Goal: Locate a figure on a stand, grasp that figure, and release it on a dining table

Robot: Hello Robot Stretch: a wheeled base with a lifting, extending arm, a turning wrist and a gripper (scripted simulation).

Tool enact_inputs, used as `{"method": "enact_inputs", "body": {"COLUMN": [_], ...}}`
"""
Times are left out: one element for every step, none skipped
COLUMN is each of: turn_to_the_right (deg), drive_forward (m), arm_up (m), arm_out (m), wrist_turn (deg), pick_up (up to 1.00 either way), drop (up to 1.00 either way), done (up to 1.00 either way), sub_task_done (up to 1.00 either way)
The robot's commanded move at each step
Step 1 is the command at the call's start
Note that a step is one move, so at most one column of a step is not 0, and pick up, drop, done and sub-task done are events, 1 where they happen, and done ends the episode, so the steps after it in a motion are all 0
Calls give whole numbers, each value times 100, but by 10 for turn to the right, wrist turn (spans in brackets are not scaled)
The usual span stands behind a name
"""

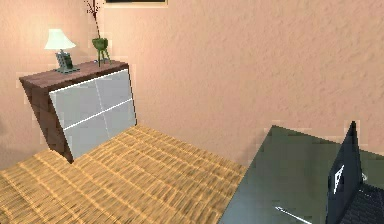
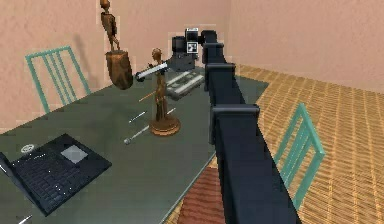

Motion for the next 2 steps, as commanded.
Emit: {"method": "enact_inputs", "body": {"turn_to_the_right": [0, 0], "drive_forward": [0, 0], "arm_up": [0, -32], "arm_out": [0, 0], "wrist_turn": [60, 0], "pick_up": [0, 0], "drop": [0, 0], "done": [0, 0], "sub_task_done": [0, 0]}}
